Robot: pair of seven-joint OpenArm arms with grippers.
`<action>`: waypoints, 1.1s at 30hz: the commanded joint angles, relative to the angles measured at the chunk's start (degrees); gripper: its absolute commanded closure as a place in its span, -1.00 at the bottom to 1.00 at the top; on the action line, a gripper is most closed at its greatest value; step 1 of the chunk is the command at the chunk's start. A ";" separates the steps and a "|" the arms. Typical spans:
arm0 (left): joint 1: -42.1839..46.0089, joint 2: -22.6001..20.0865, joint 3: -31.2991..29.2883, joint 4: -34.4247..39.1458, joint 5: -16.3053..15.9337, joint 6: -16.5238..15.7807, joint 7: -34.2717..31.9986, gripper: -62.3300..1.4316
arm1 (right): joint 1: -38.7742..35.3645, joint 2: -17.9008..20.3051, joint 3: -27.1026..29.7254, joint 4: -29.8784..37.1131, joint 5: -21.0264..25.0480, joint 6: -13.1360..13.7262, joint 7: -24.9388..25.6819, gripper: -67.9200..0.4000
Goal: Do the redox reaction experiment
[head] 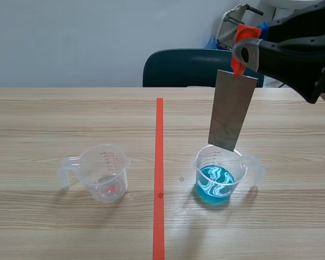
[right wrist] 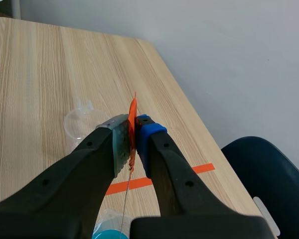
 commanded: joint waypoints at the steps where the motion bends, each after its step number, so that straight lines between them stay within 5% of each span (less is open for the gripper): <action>1: 0.13 0.31 0.09 1.05 -0.35 -0.11 -0.74 -1.00 | 0.68 0.59 0.04 0.28 1.07 0.35 1.22 0.97; 8: 0.13 0.33 0.09 1.05 -0.37 -0.11 -0.31 -1.00 | 0.52 0.37 0.02 -0.20 0.59 0.35 1.22 0.96; 33: 0.15 0.33 0.09 1.01 -0.37 -0.11 0.55 -1.00 | 0.55 -10.93 -3.15 -7.21 -10.10 0.35 1.25 0.96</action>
